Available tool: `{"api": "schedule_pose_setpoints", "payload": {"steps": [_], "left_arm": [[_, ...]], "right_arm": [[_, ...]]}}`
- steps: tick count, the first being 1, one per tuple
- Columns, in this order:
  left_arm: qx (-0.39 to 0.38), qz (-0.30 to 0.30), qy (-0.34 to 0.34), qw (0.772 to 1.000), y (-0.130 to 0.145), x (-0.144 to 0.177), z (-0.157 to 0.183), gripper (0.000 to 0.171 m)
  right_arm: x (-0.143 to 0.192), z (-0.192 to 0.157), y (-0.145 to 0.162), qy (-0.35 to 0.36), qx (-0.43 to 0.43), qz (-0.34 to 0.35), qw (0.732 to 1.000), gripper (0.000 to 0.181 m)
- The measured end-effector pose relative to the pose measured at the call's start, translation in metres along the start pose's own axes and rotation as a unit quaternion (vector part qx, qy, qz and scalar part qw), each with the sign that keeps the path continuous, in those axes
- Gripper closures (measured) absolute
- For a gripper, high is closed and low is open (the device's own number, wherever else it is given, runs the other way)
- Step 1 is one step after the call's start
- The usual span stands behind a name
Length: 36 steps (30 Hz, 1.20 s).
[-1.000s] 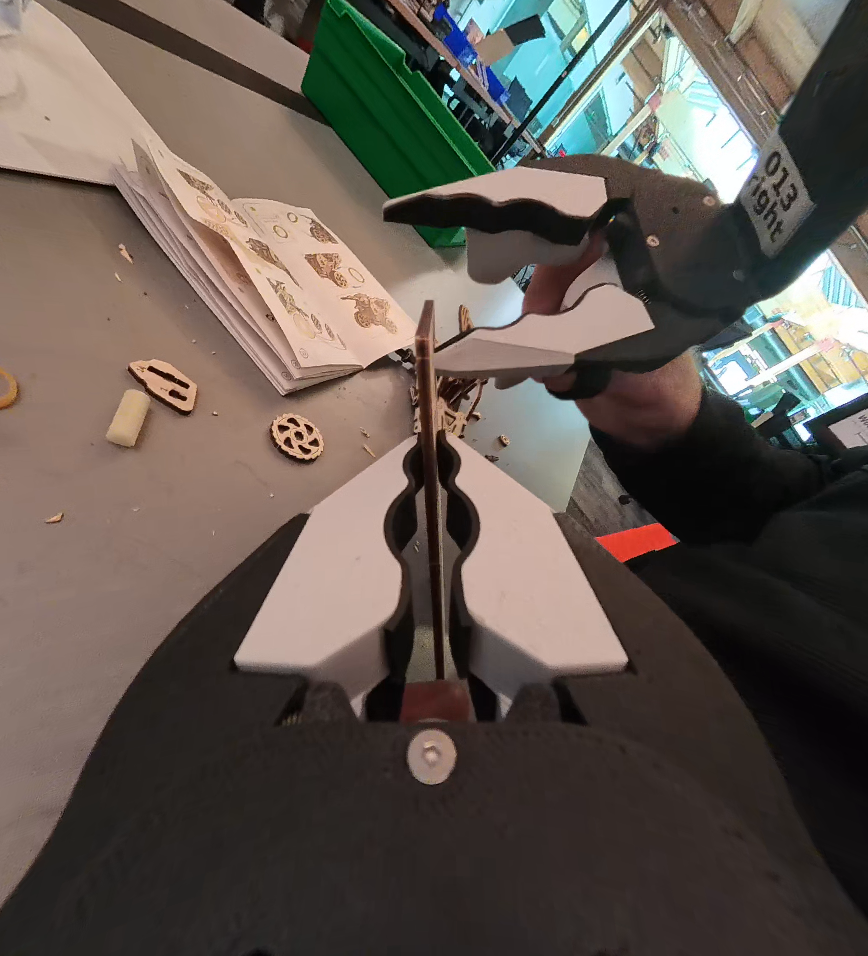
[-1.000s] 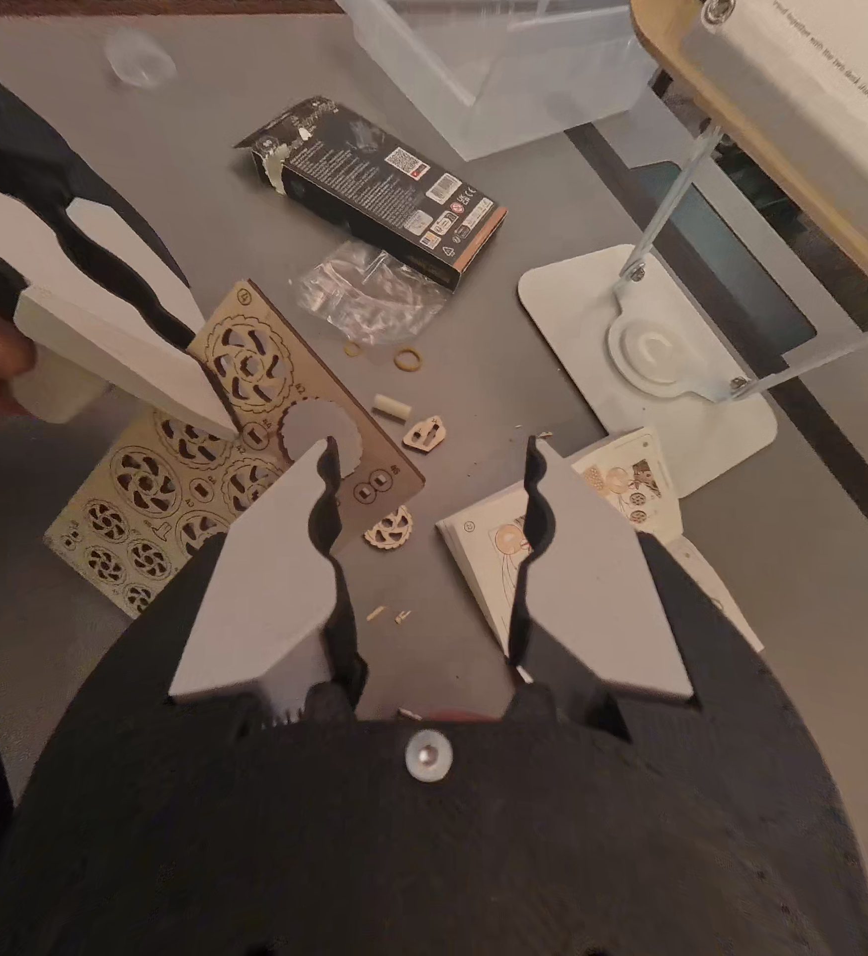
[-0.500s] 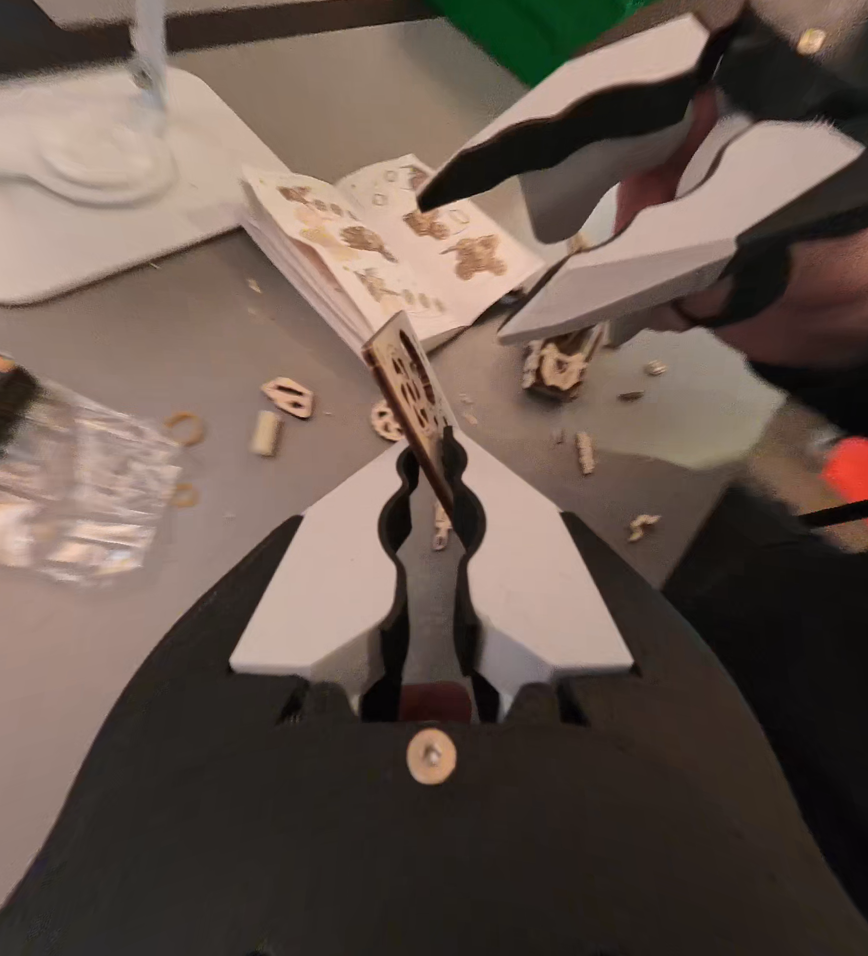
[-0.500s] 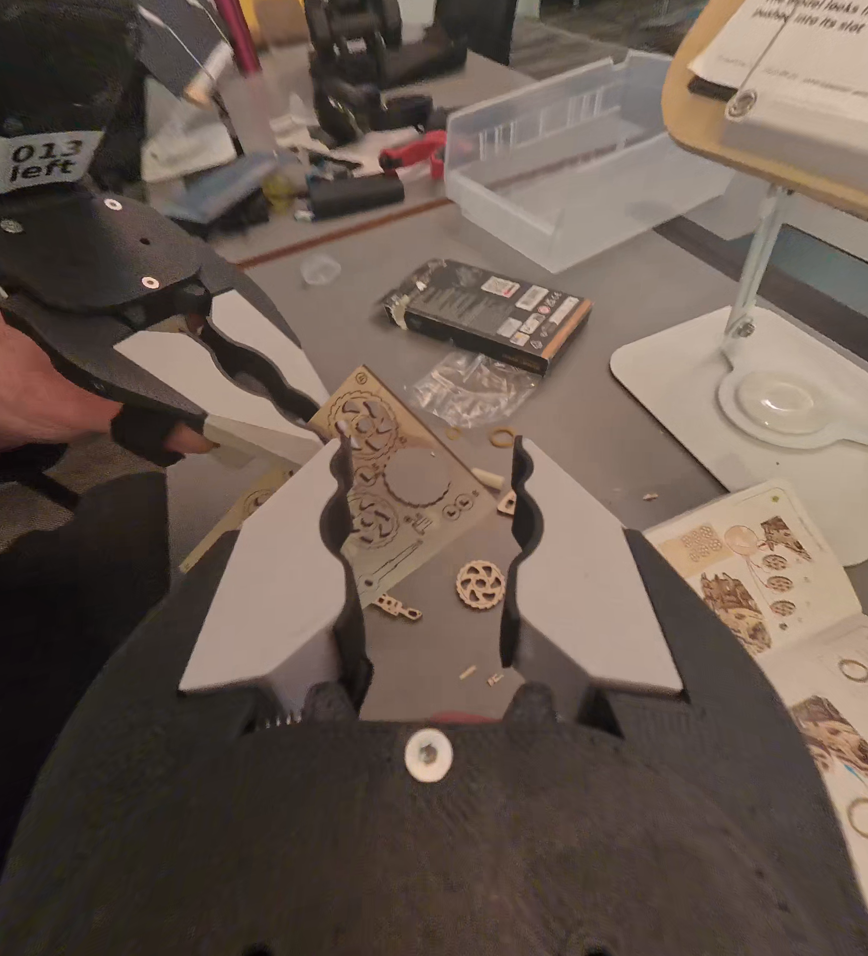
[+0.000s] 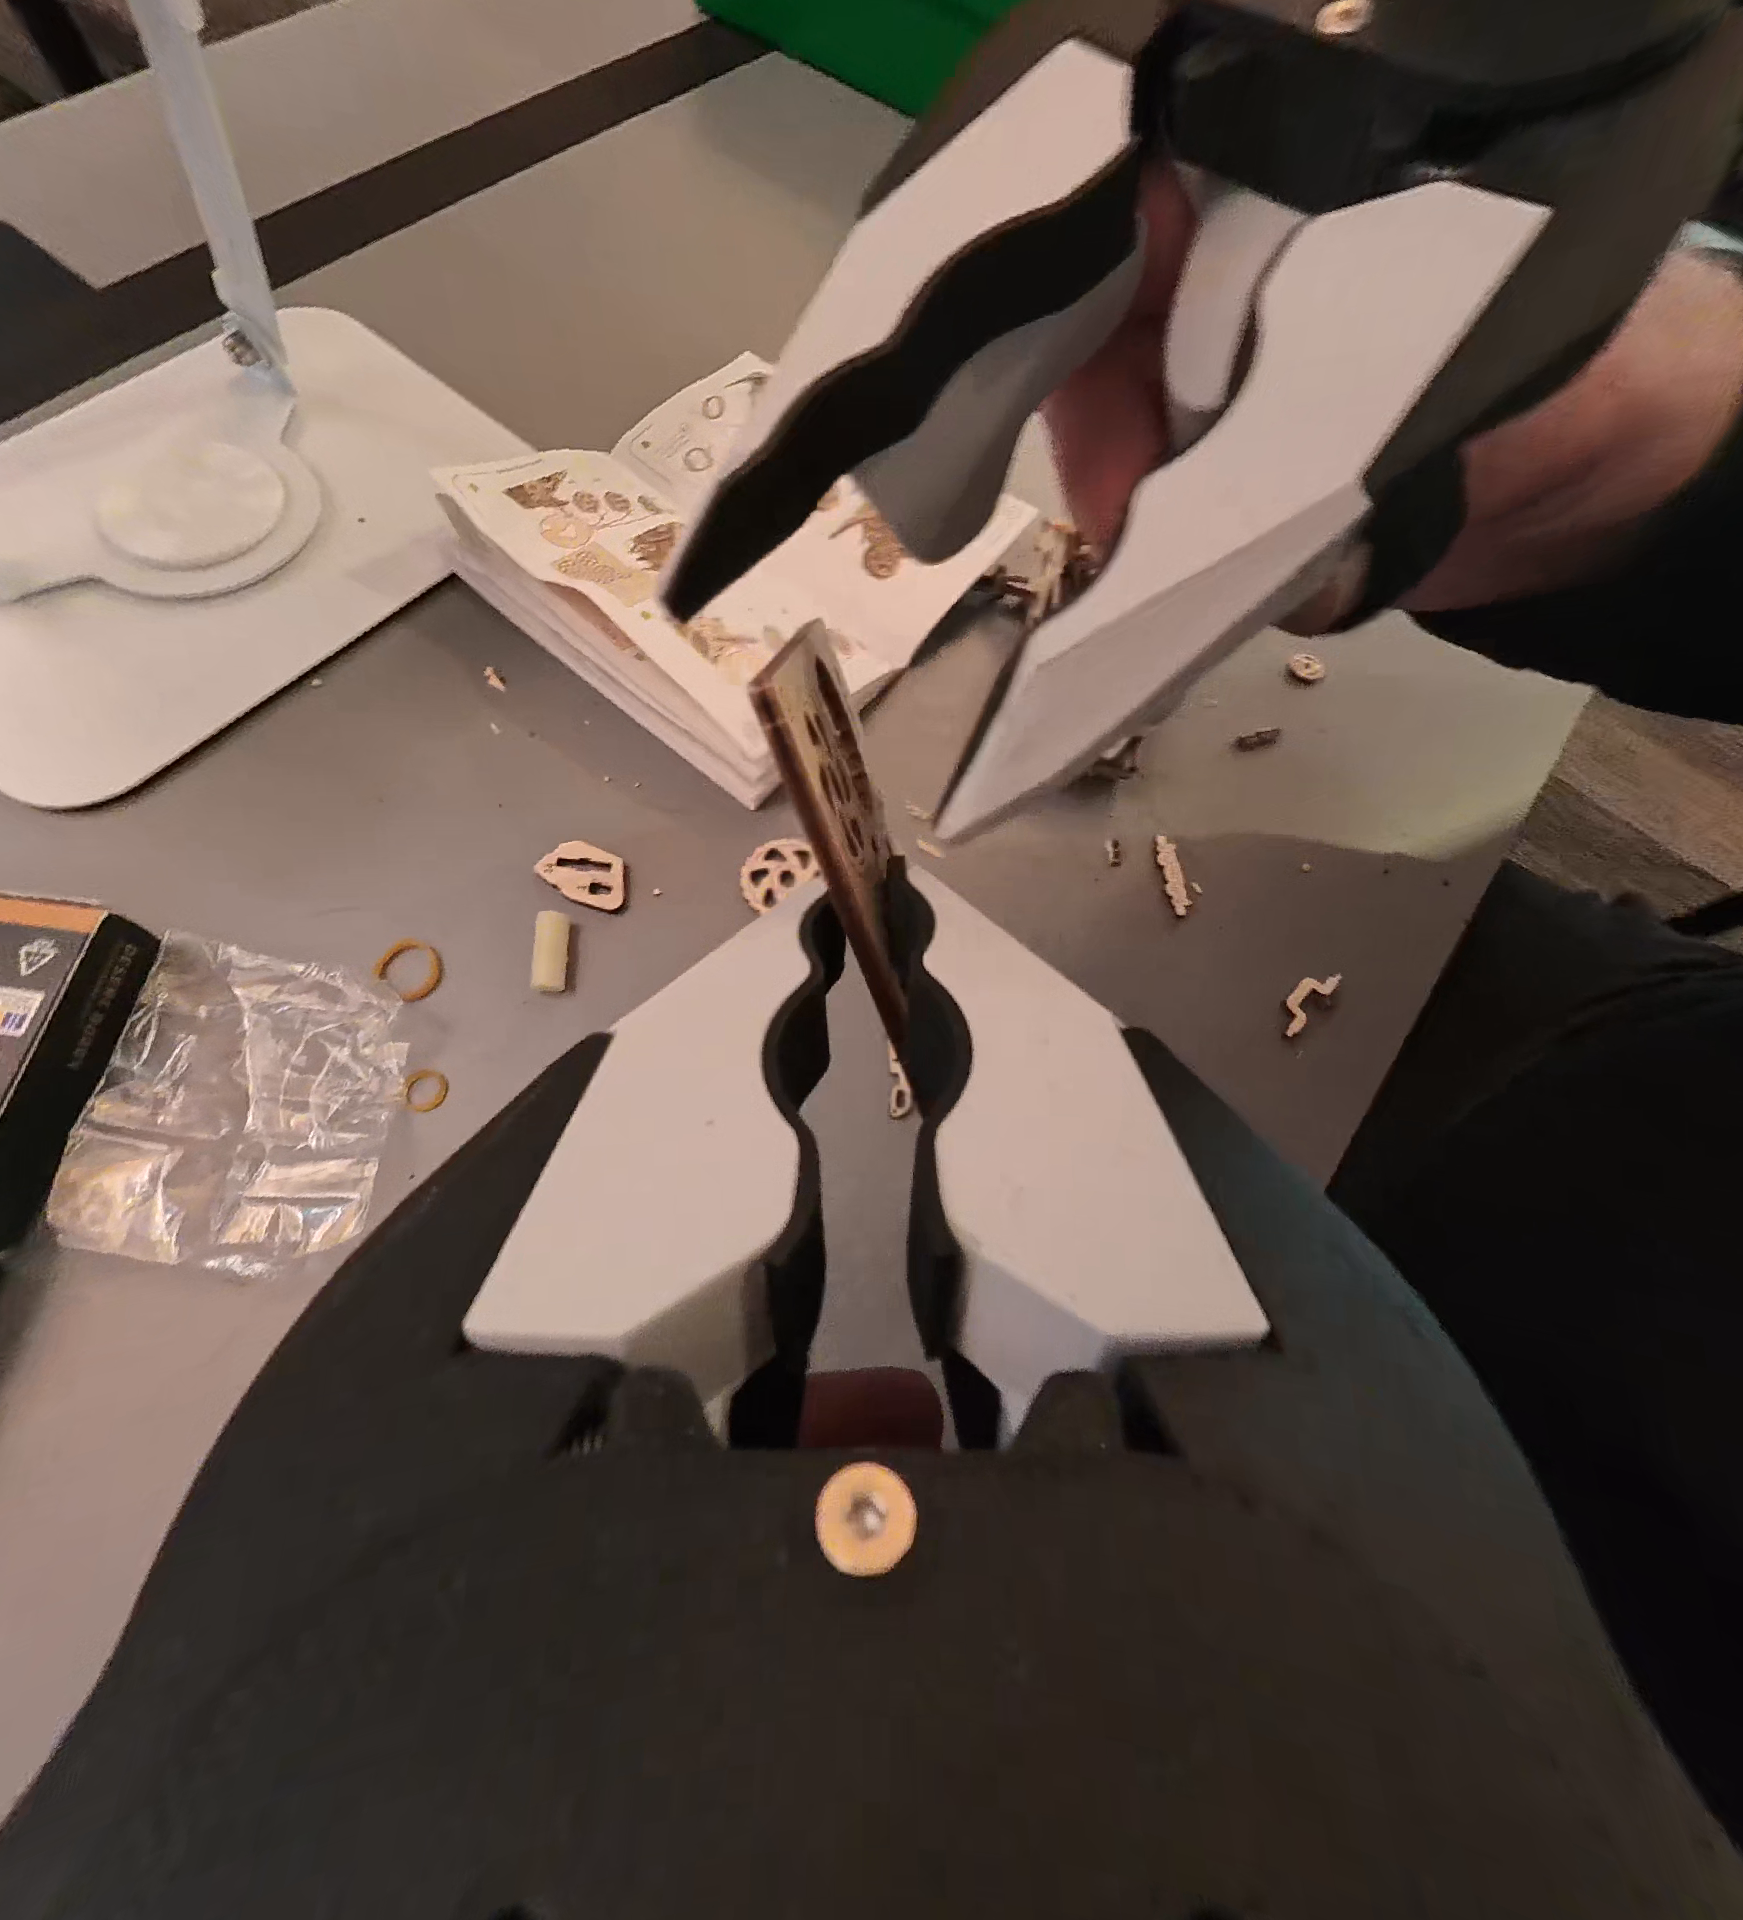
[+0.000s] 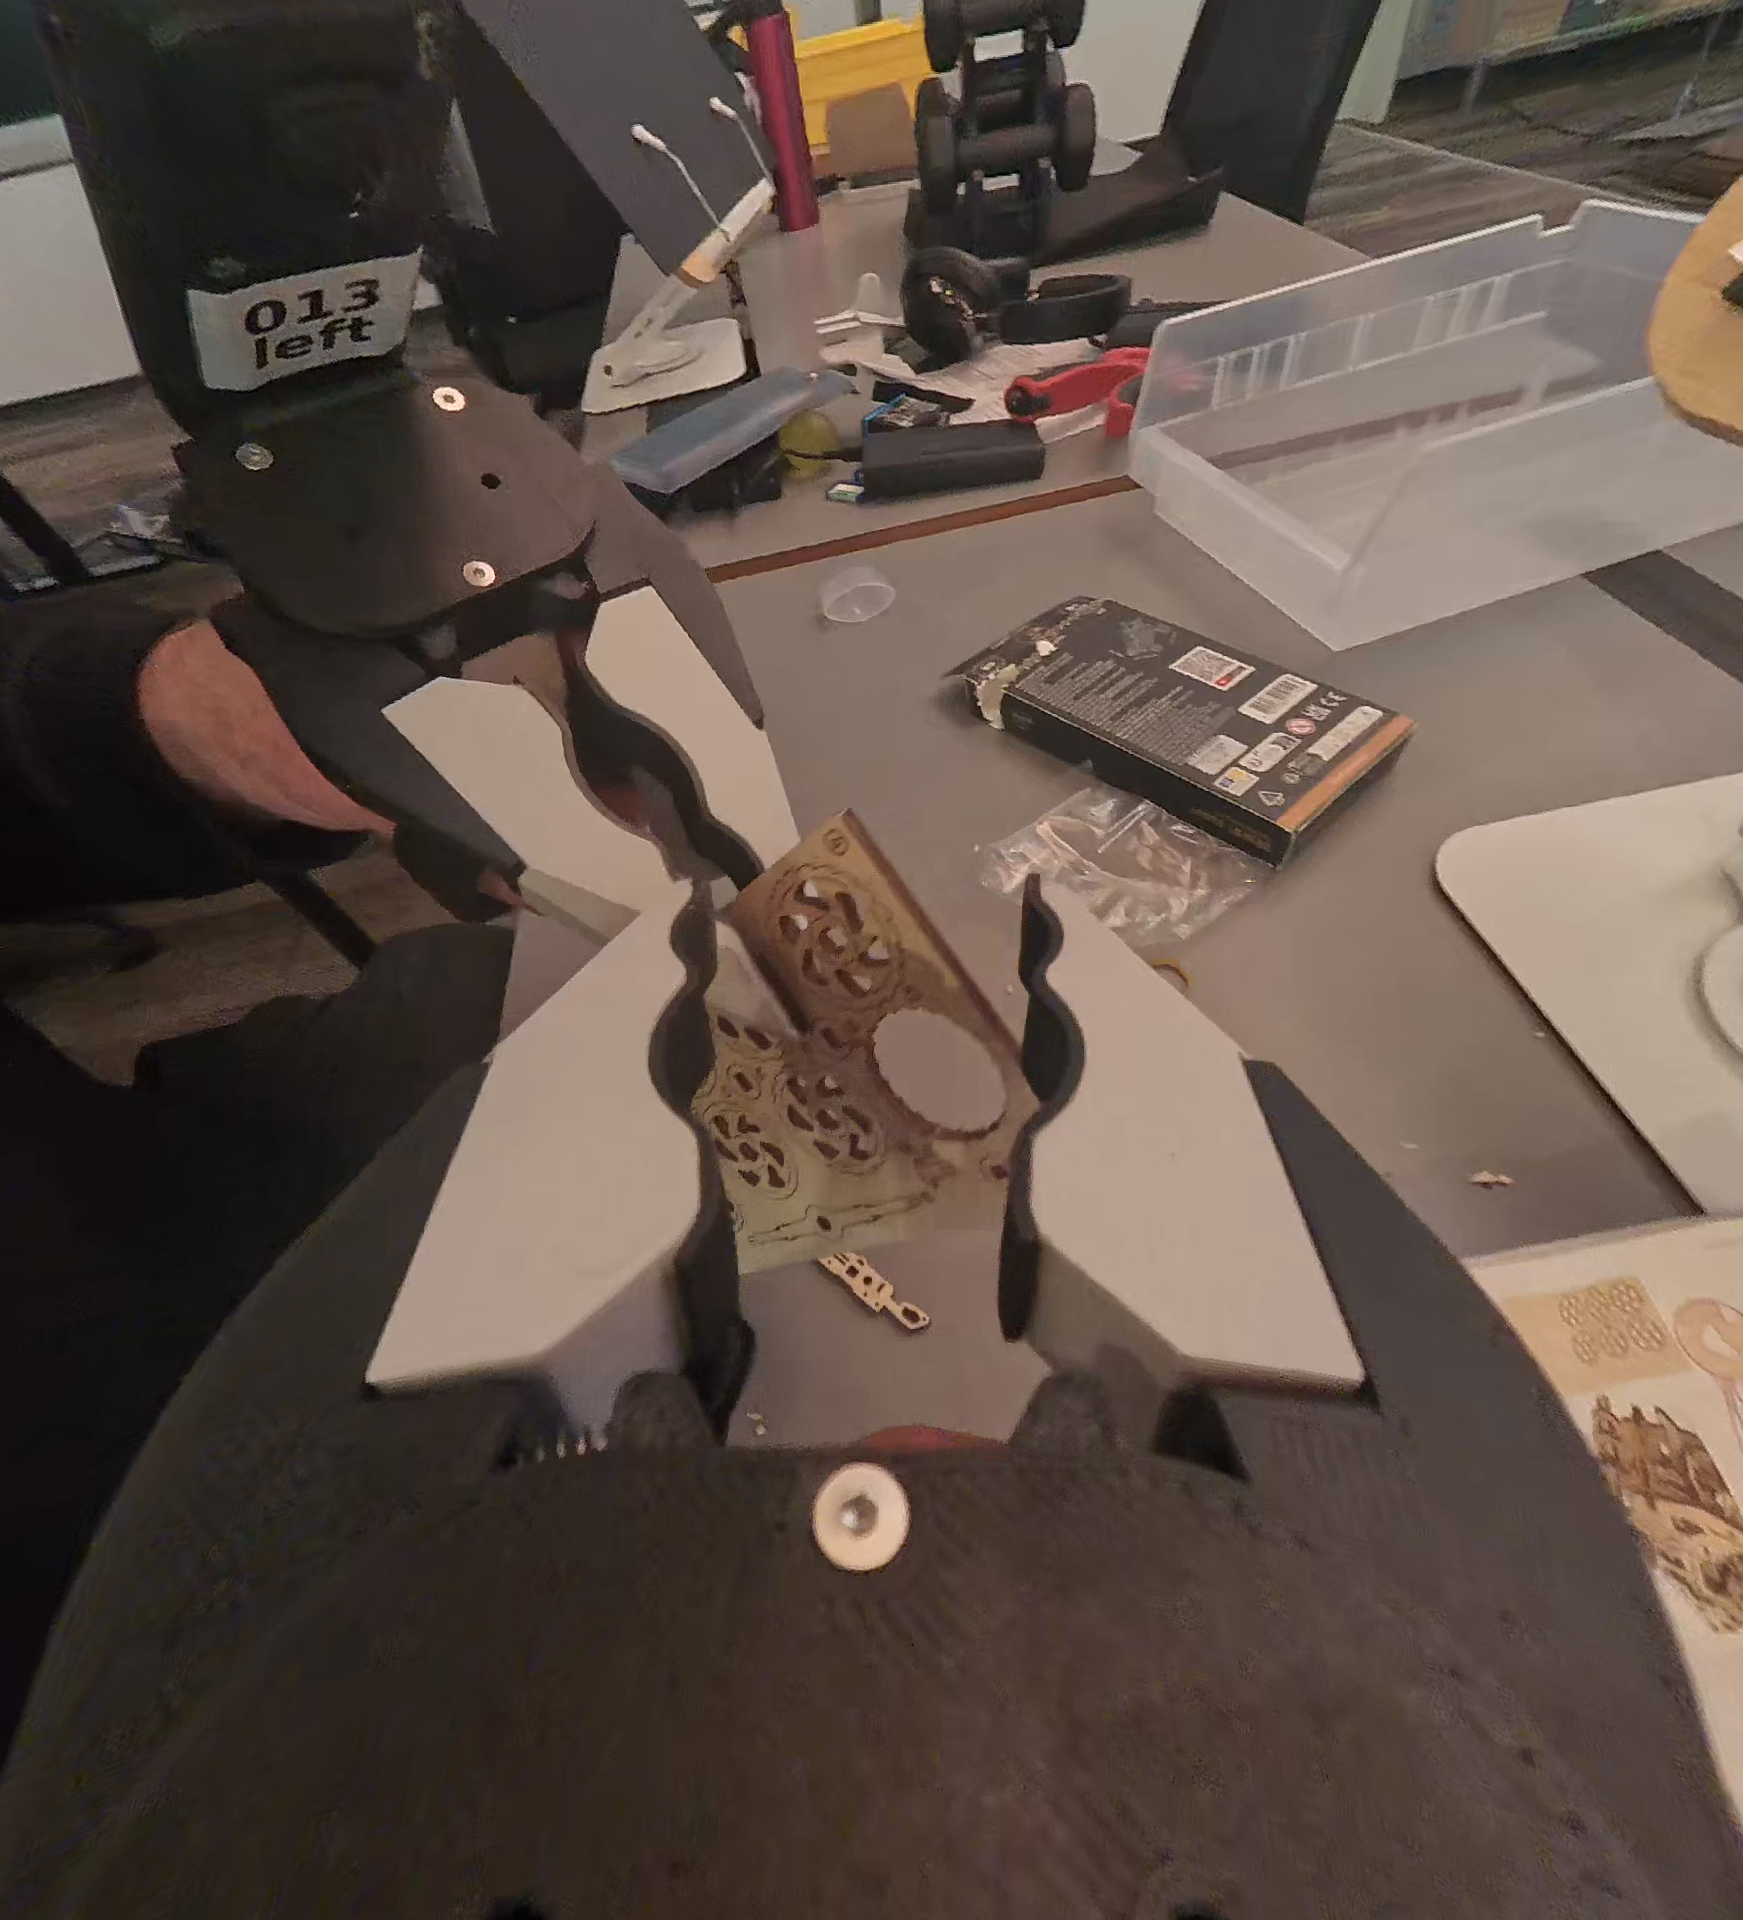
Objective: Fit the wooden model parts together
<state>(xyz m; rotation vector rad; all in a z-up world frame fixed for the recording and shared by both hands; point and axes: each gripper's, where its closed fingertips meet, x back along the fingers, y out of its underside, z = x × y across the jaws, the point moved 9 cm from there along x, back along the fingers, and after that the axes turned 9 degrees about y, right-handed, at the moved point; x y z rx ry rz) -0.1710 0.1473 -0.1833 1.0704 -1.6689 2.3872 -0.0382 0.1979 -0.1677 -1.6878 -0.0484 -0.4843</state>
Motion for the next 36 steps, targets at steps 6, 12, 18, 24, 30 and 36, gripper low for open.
{"api": "schedule_pose_setpoints", "payload": {"steps": [6,12,18,24,30,36], "left_arm": [[0.016,0.021,0.085,0.996,0.003,0.003,-0.006,0.169],[0.029,0.035,0.124,0.991,0.008,0.004,-0.014,0.17],[0.031,0.042,0.141,0.989,0.015,0.0,-0.016,0.169],[0.02,0.02,0.116,0.993,0.019,-0.005,-0.016,0.167],[-0.004,-0.001,0.085,0.996,0.02,-0.011,-0.016,0.165],[0.024,0.011,0.119,0.993,0.023,-0.01,-0.023,0.169]], "right_arm": [[-0.011,-0.004,-0.001,-0.054,0.023,-0.021,0.998,0.156],[-0.012,0.004,0.006,-0.102,-0.032,-0.013,0.994,0.16],[-0.016,0.01,0.014,-0.117,-0.038,-0.028,0.992,0.164],[-0.02,0.013,0.021,-0.127,-0.031,-0.055,0.99,0.169],[-0.023,0.019,0.03,-0.11,-0.064,-0.07,0.989,0.172],[-0.022,0.016,0.029,-0.093,-0.049,-0.069,0.992,0.167]]}}
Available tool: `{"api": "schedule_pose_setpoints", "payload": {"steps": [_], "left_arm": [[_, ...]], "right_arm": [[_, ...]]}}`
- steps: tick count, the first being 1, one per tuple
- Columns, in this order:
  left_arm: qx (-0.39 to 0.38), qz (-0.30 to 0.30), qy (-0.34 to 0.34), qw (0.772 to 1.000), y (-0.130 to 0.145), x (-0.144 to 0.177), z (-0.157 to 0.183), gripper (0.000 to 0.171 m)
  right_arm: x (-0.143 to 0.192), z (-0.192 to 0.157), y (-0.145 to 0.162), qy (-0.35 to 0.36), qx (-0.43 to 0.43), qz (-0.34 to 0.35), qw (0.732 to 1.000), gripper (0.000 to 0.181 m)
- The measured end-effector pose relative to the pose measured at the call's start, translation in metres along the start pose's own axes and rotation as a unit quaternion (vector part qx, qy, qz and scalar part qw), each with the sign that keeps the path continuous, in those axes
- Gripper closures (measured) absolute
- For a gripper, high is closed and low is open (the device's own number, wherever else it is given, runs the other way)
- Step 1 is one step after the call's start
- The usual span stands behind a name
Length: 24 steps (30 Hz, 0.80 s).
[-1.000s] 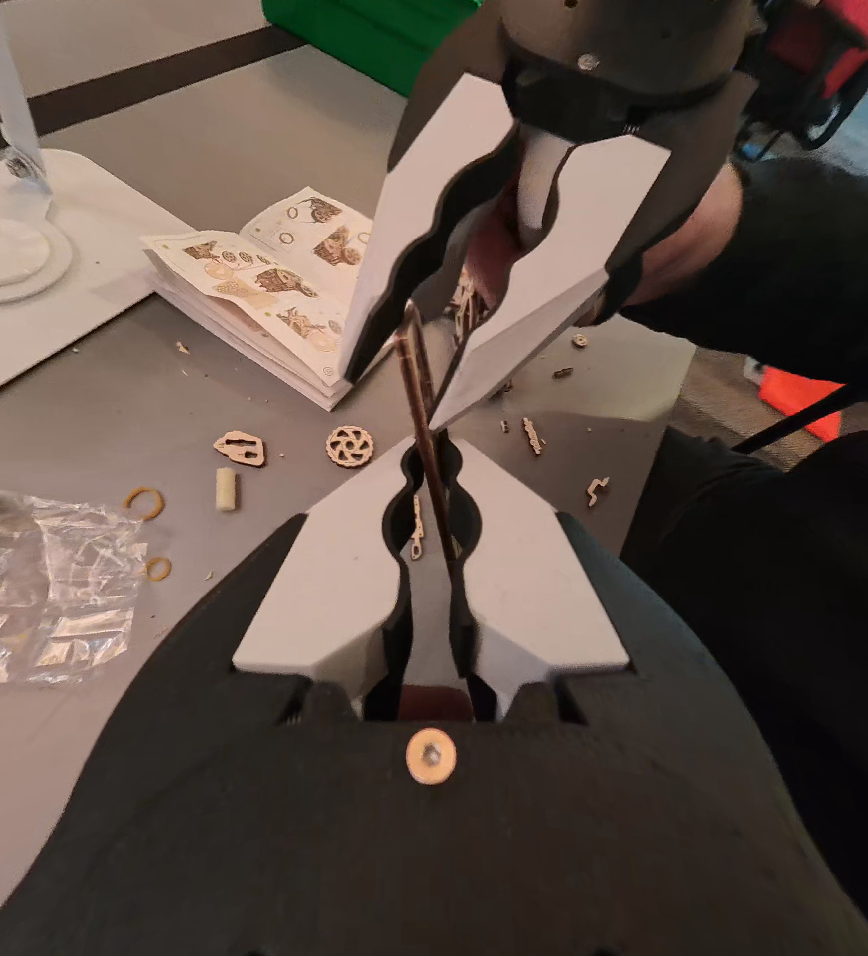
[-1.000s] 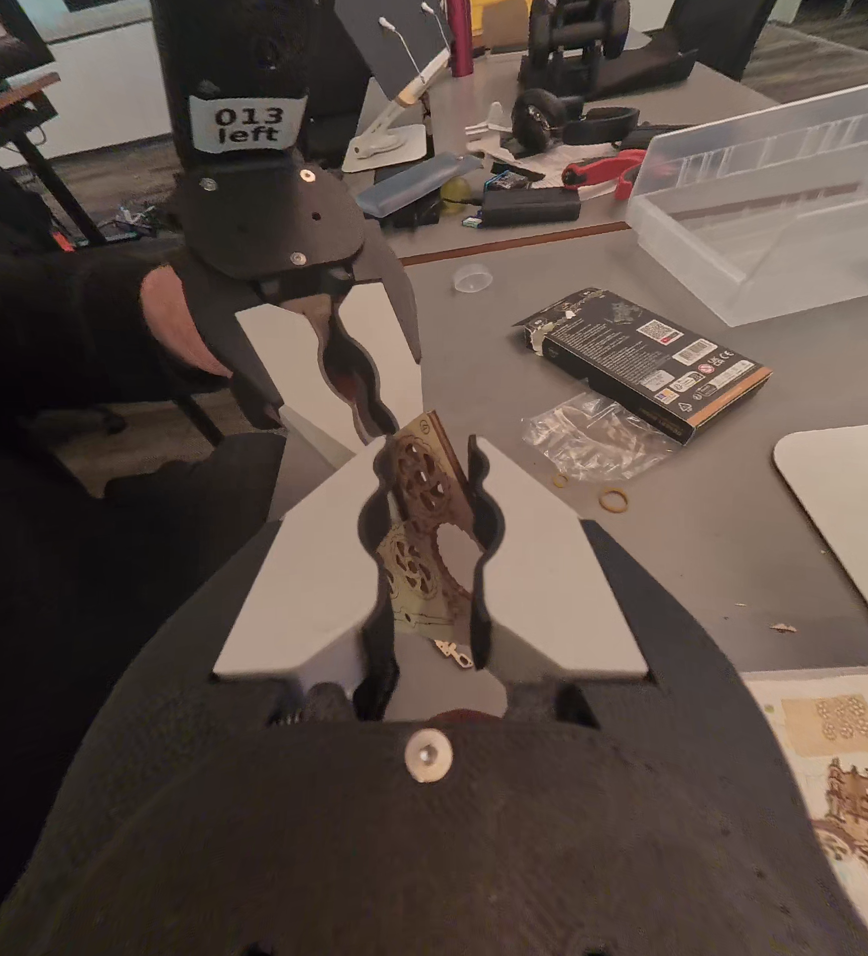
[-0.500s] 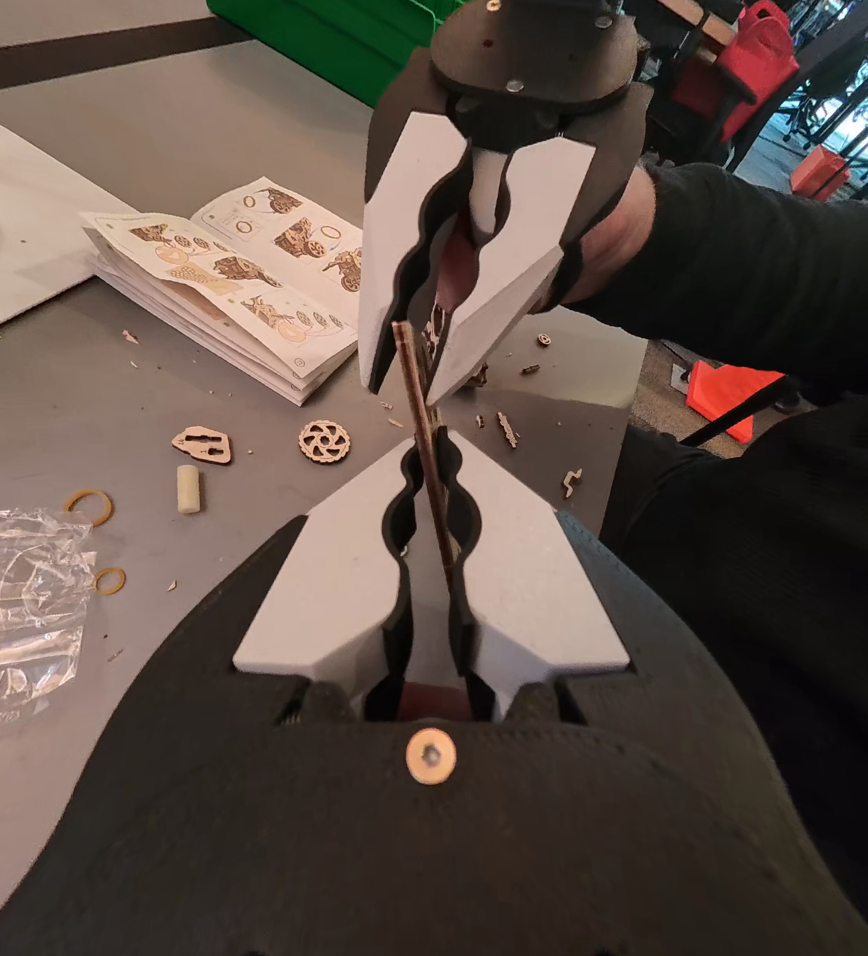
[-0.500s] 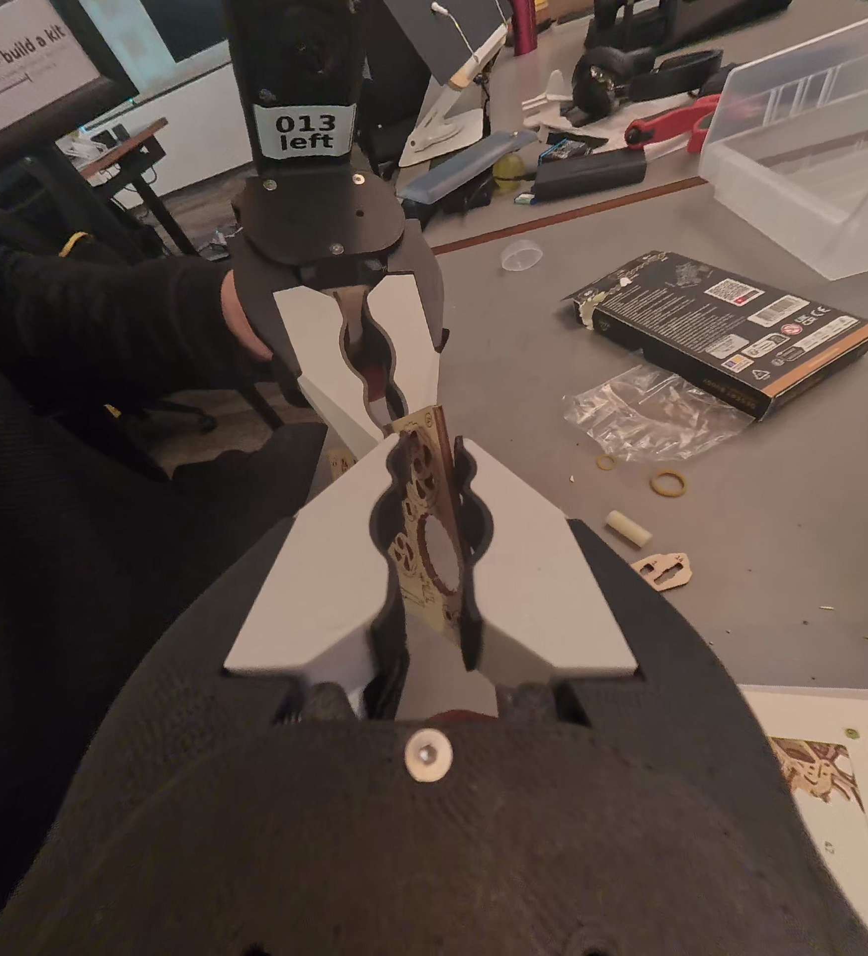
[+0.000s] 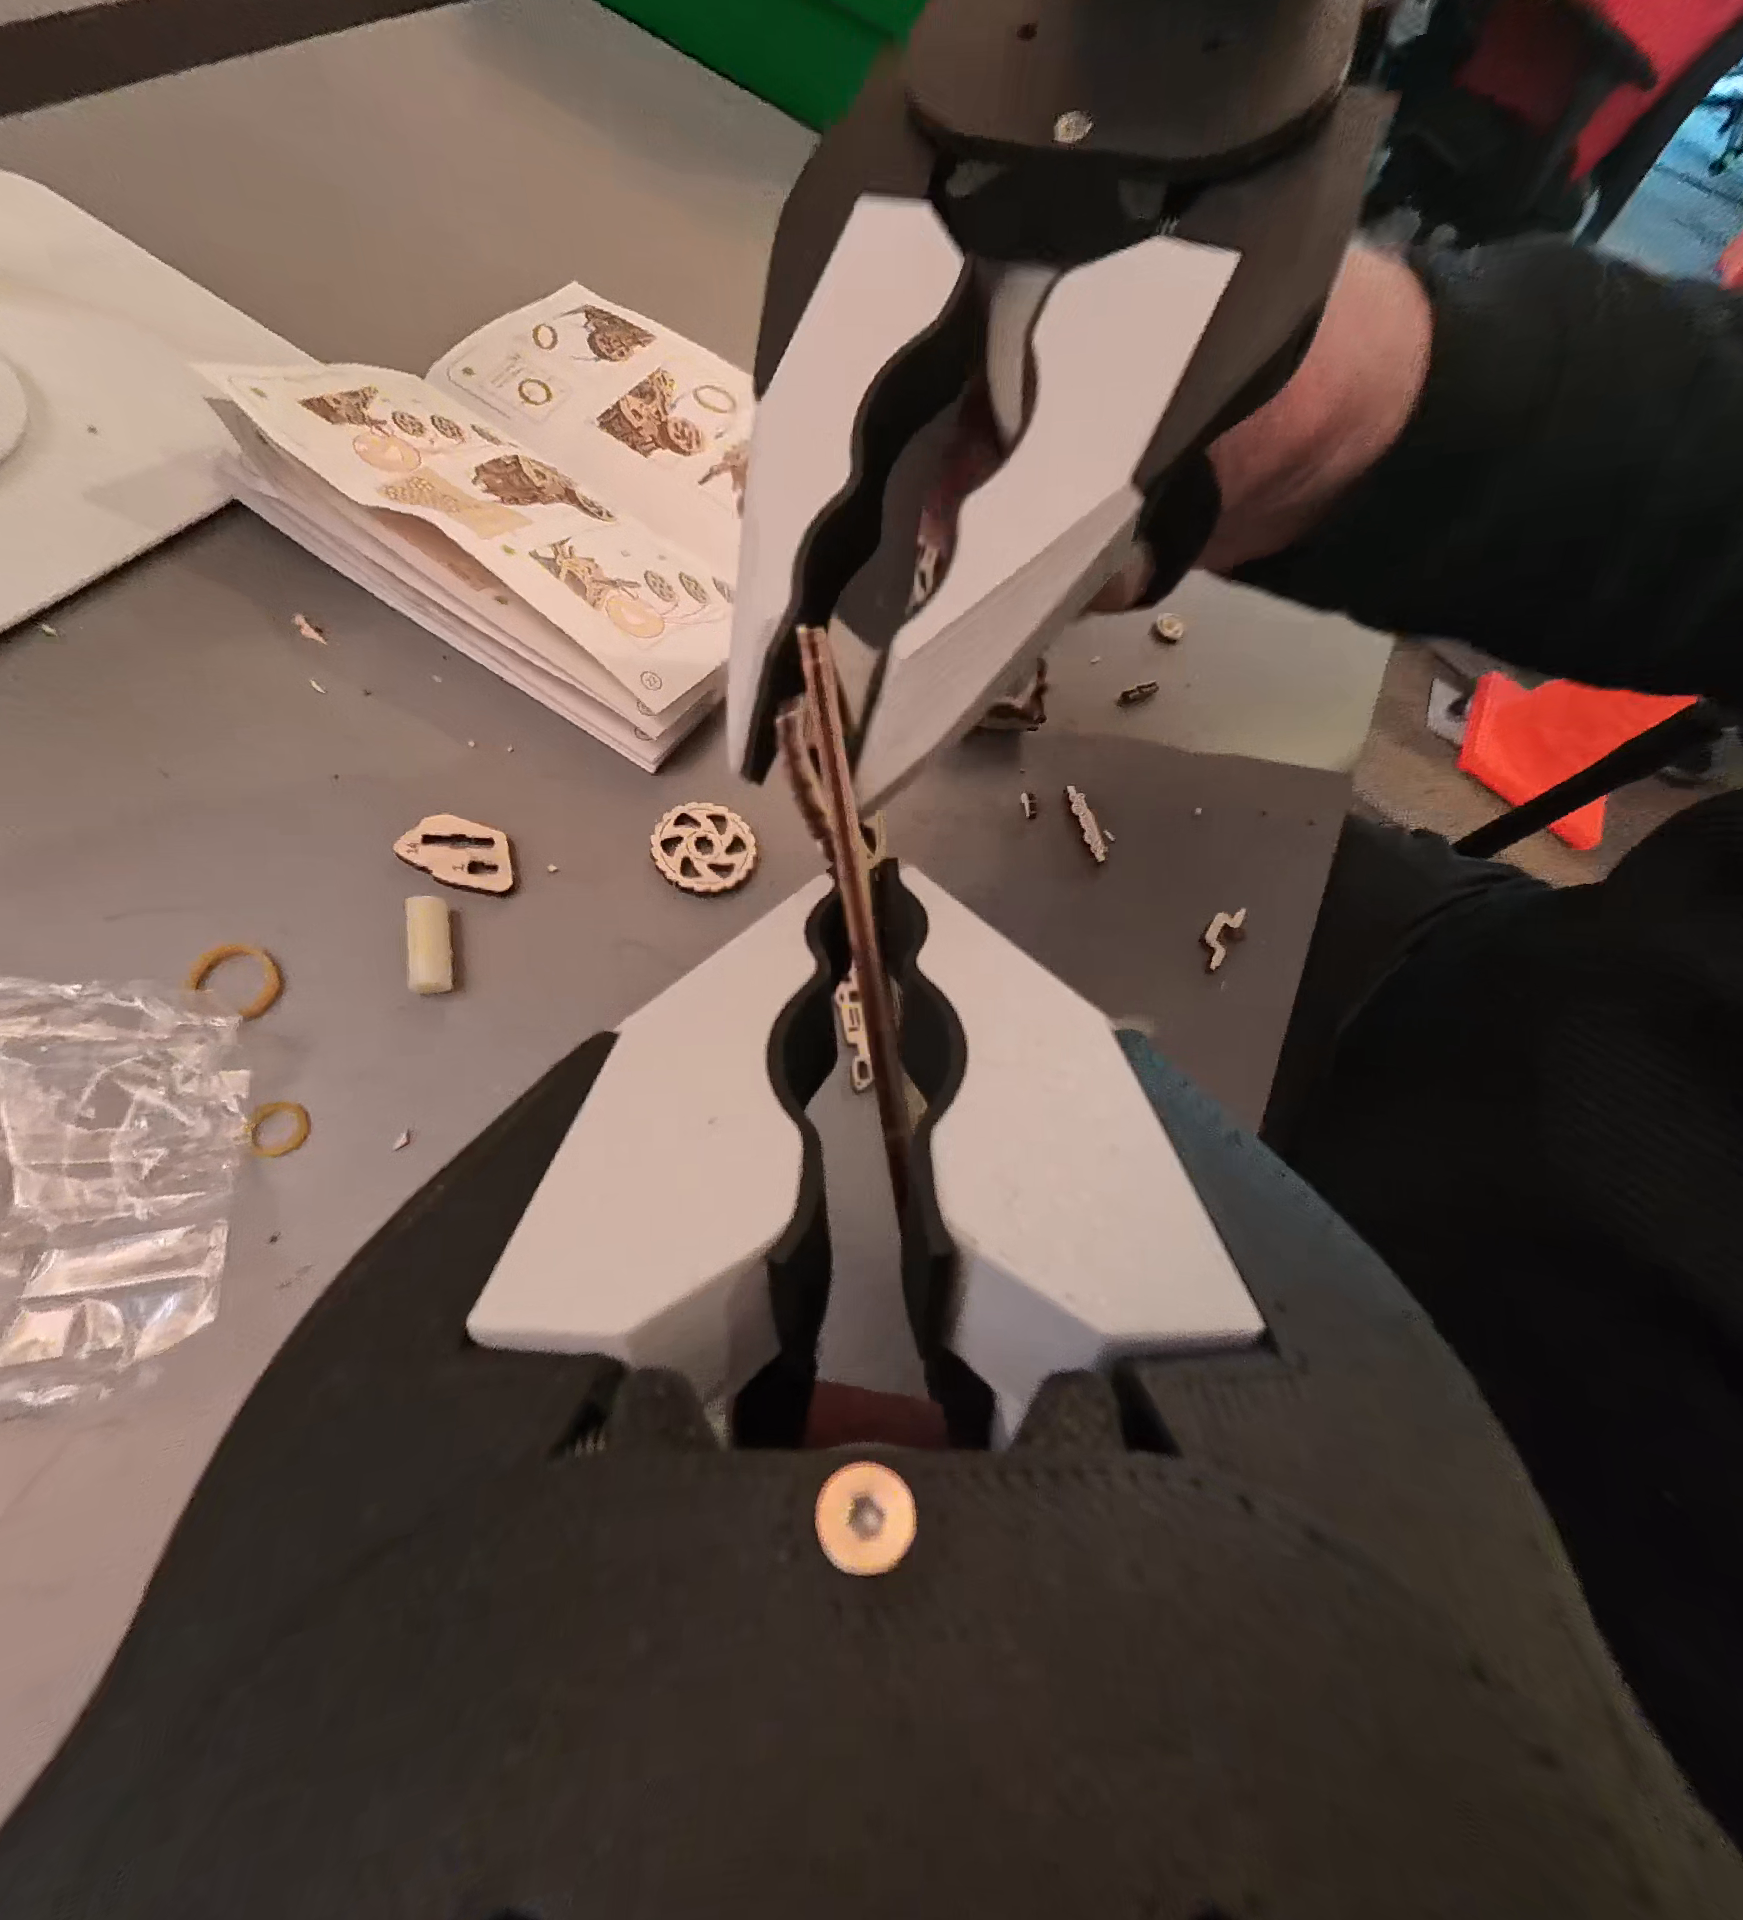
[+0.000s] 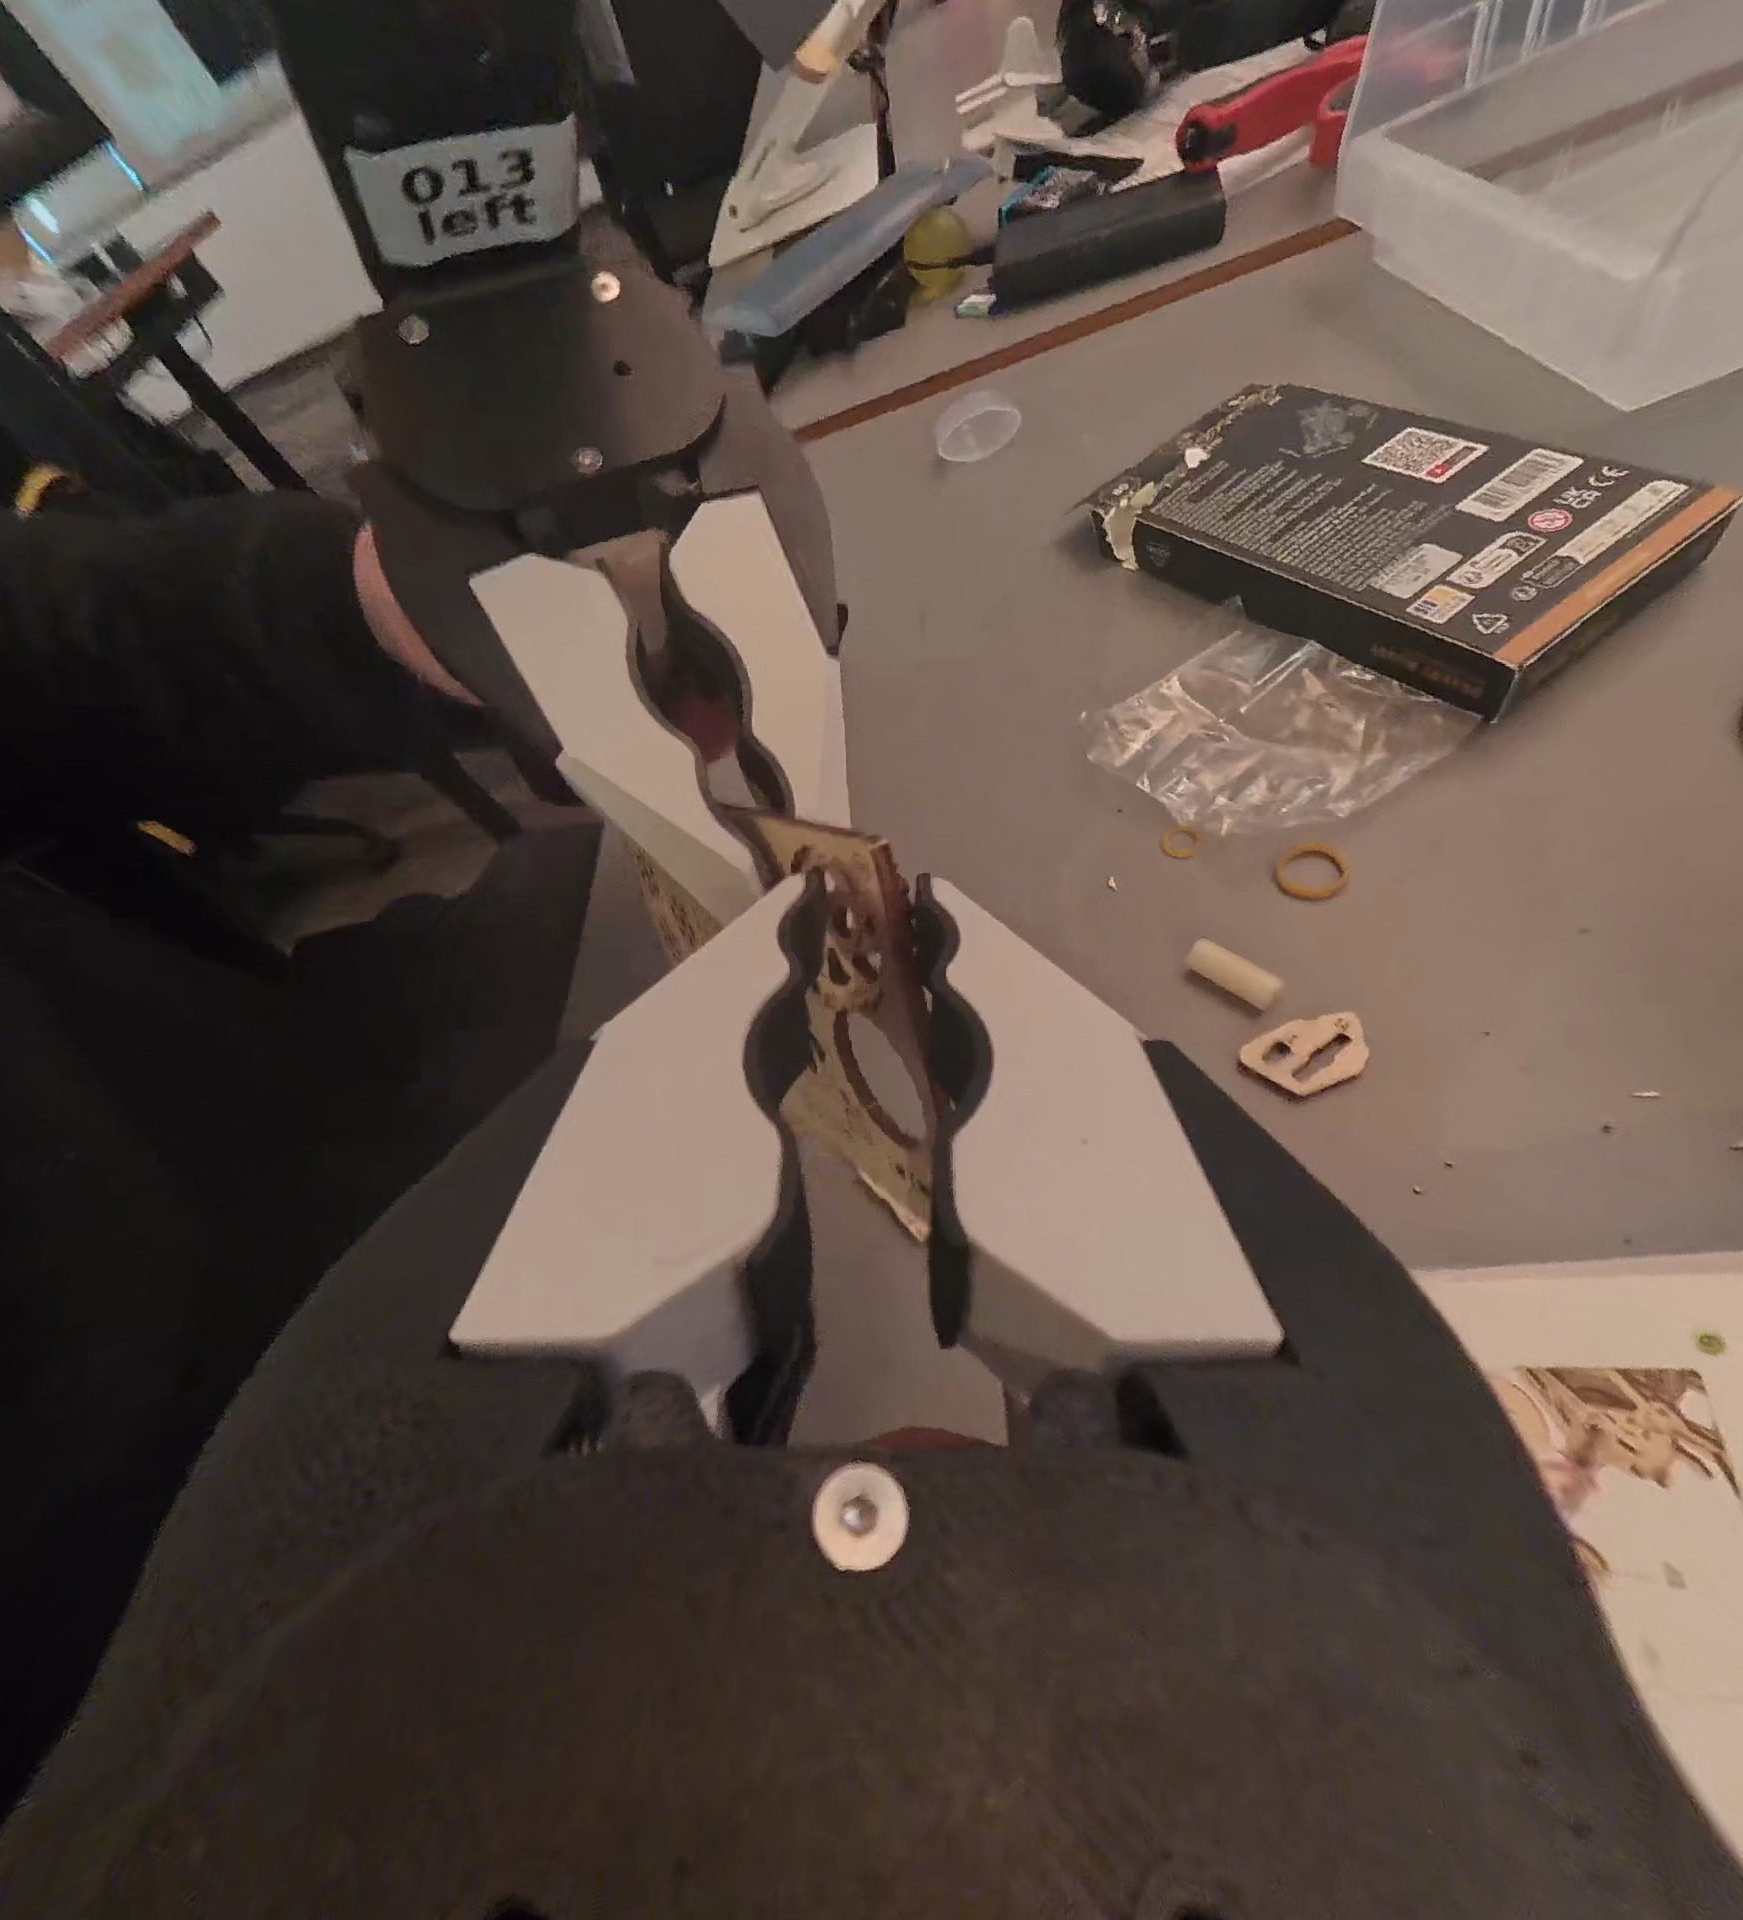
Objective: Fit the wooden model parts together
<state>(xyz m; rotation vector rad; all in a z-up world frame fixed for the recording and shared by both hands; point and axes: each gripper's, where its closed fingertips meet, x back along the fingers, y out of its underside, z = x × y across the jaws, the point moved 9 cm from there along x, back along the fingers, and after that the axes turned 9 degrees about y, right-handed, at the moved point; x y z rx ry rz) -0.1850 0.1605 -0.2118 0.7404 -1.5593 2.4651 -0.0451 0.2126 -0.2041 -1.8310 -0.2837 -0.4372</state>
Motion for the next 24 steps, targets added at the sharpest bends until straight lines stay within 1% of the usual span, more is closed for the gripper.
{"api": "schedule_pose_setpoints", "payload": {"steps": [1,2,4,6,9,11,13,15,18,21,24], "left_arm": [[-0.003,0.002,-0.004,1.0,0.0,0.001,-0.001,0.169],[-0.002,0.006,-0.004,1.0,0.0,0.002,-0.001,0.17],[-0.002,0.005,-0.003,1.0,0.0,0.002,-0.001,0.169],[-0.006,-0.003,-0.017,1.0,0.001,0.0,-0.001,0.169],[-0.024,-0.053,-0.053,0.997,0.005,-0.006,-0.001,0.164],[-0.025,-0.061,-0.064,0.996,0.007,-0.009,-0.002,0.162],[-0.009,-0.05,-0.054,0.997,0.007,-0.007,-0.006,0.163],[0.024,-0.034,-0.032,0.999,0.007,-0.008,-0.009,0.166],[0.019,-0.023,-0.013,0.999,0.008,-0.009,-0.008,0.166],[0.022,-0.048,-0.017,0.998,0.017,-0.012,-0.011,0.159],[0.036,-0.051,-0.001,0.998,0.025,-0.011,-0.013,0.159]], "right_arm": [[0.001,0.0,0.002,0.008,0.011,-0.009,1.0,0.164],[0.002,0.001,0.004,0.008,0.011,-0.005,1.0,0.166],[0.002,0.004,0.006,-0.005,-0.007,-0.005,1.0,0.167],[0.0,0.005,0.008,0.007,-0.014,-0.018,1.0,0.17],[-0.007,0.006,0.016,0.027,-0.041,-0.056,0.997,0.17],[-0.01,0.007,0.019,0.037,-0.06,-0.06,0.996,0.17],[-0.01,0.007,0.019,0.049,-0.06,-0.045,0.996,0.168],[-0.009,0.01,0.02,0.049,-0.062,-0.045,0.996,0.166],[-0.008,0.009,0.02,0.042,-0.062,-0.041,0.996,0.164],[-0.007,0.012,0.023,0.078,-0.055,-0.057,0.994,0.178],[-0.013,0.007,0.028,0.083,-0.032,-0.078,0.993,0.178]]}}
